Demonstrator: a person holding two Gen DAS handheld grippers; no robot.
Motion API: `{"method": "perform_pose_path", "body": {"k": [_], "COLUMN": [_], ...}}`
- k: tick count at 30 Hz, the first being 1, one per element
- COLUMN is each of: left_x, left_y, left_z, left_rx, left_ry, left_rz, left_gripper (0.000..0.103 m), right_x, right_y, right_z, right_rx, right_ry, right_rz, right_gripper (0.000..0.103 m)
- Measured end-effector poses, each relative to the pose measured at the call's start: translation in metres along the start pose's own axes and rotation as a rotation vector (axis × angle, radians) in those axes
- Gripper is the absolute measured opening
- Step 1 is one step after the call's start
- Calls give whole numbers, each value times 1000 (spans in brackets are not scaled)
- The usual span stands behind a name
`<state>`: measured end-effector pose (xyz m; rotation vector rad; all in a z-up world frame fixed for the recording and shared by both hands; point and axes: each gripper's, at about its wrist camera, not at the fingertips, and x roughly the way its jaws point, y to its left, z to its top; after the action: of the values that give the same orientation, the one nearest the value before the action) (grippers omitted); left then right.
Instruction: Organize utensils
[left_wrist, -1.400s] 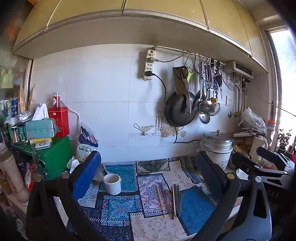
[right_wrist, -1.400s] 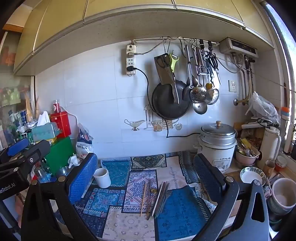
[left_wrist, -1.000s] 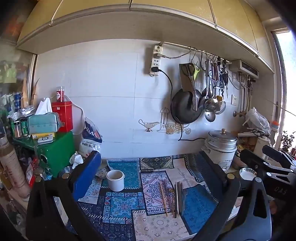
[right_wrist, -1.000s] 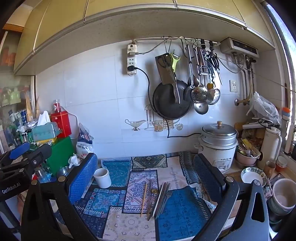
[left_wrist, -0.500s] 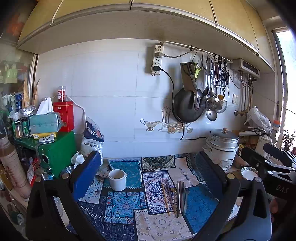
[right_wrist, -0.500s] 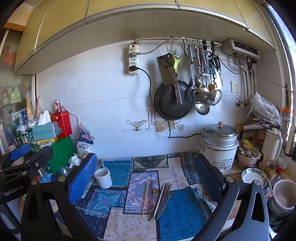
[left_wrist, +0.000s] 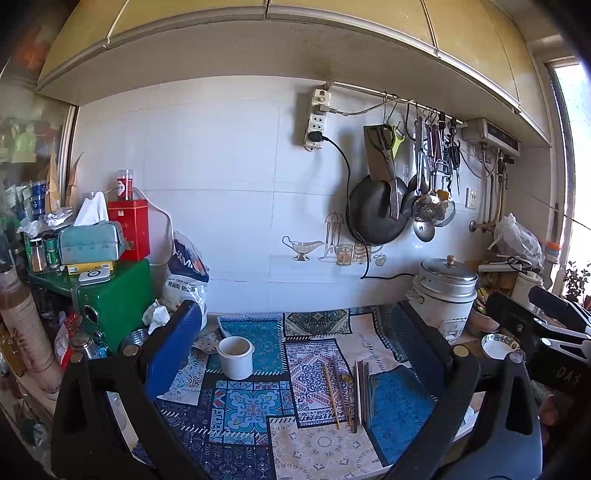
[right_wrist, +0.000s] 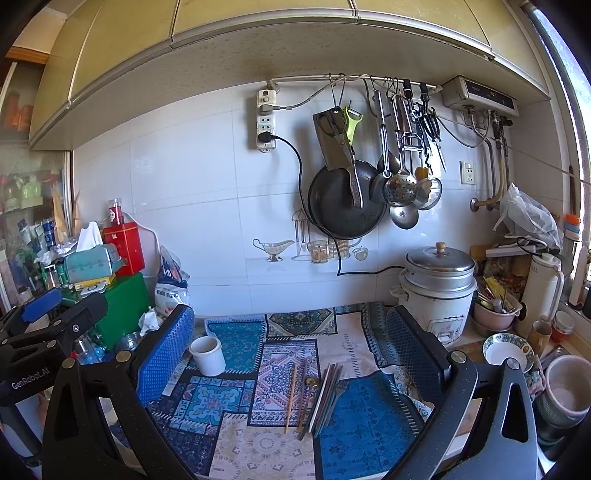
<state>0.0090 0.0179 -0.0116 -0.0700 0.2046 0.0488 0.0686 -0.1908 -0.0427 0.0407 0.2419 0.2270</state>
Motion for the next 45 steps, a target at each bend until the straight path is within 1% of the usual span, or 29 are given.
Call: {"method": "perform_pose_path", "body": {"k": [16,34,45], "left_x": [-2,4,15], "left_y": [5,8,7], "left_z": [2,3,0], "left_rx": [-23,-40,-30], "left_ry": [-2,18,18], "left_rz": [-3,1,15], "left_gripper": [103,103,103], "right_x": [3,7,20], "right_y": [1,2,-8], "right_z": [-1,-6,-10], "right_rx": [-3,-10,5], "right_ry": [9,22,55], "right_rz": [-2,-2,-27], "right_gripper": [103,103,103]}}
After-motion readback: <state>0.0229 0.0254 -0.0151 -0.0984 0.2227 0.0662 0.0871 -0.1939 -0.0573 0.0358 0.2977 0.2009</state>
